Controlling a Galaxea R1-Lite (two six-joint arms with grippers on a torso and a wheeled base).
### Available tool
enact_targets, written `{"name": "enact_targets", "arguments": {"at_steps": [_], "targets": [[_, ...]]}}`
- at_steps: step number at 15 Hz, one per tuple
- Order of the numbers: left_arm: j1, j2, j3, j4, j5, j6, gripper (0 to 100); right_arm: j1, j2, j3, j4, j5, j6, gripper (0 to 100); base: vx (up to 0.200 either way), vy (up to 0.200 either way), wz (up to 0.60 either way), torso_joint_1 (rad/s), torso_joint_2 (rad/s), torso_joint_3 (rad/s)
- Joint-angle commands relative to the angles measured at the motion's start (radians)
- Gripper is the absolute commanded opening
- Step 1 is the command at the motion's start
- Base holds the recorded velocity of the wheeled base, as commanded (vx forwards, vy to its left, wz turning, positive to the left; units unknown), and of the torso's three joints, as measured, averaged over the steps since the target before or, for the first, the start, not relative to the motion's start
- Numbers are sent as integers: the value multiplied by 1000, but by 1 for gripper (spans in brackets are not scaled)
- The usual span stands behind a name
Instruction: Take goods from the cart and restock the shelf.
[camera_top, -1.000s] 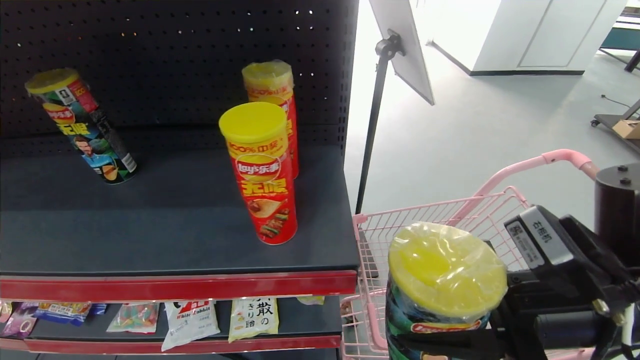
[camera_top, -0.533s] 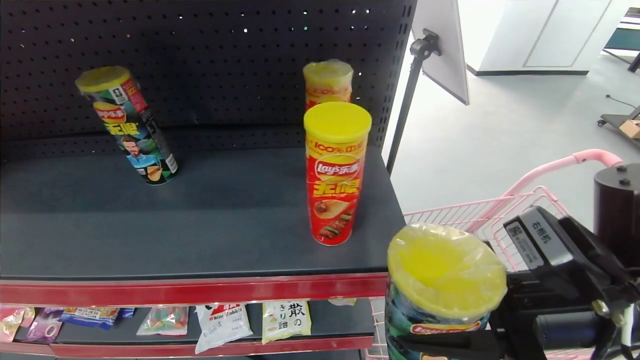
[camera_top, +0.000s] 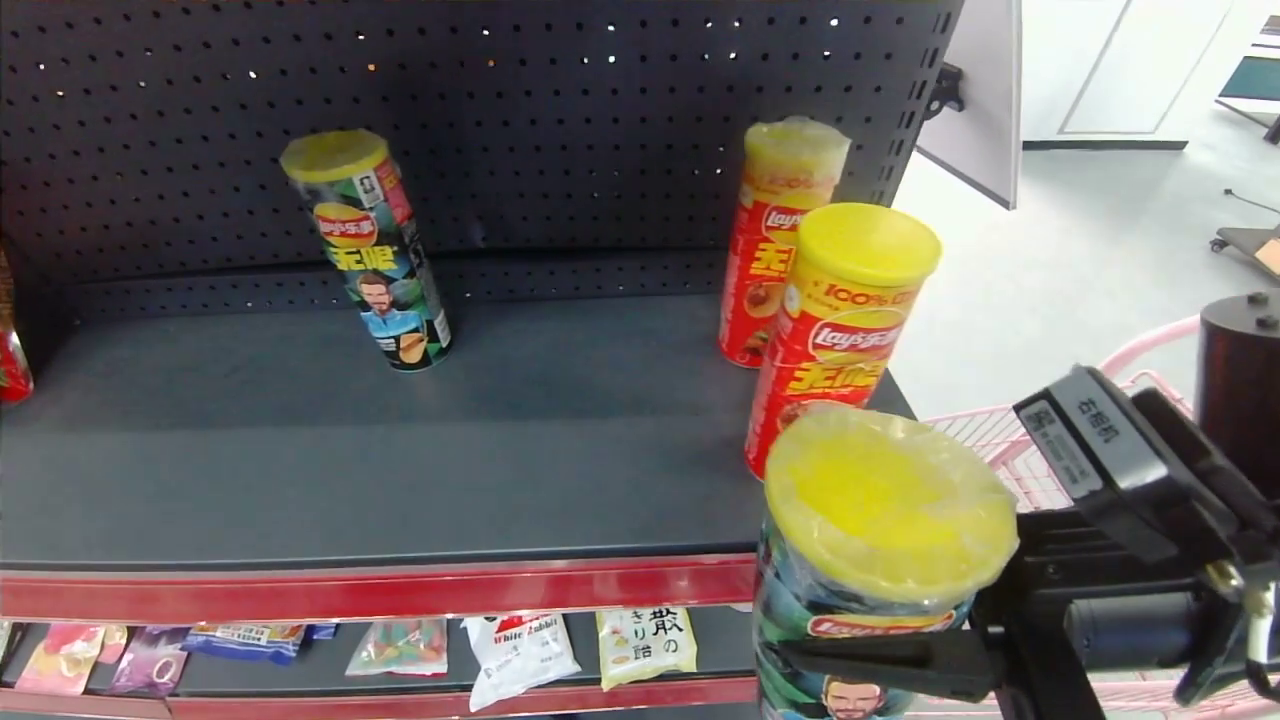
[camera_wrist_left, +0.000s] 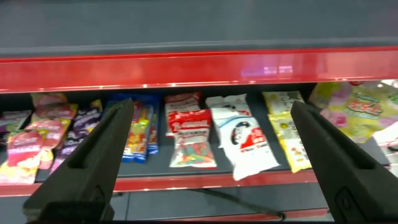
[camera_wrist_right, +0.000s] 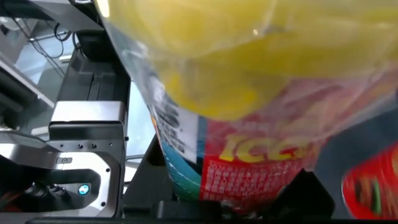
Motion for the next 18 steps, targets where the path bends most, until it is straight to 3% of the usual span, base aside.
{"name": "enact_targets", "arguments": {"at_steps": [1, 13, 18], "targets": [[1, 1, 0, 0, 0, 0, 100, 6, 21, -28, 2, 0, 0, 0, 0, 200, 0, -2, 2, 2], [1, 1, 0, 0, 0, 0, 100, 29, 39, -42, 0, -9, 2, 0, 0, 200, 0, 4, 3, 4], [1, 1, 0, 0, 0, 2, 100, 29, 36, -34, 0, -9, 2, 0, 0, 0, 0, 0, 0, 0]]}}
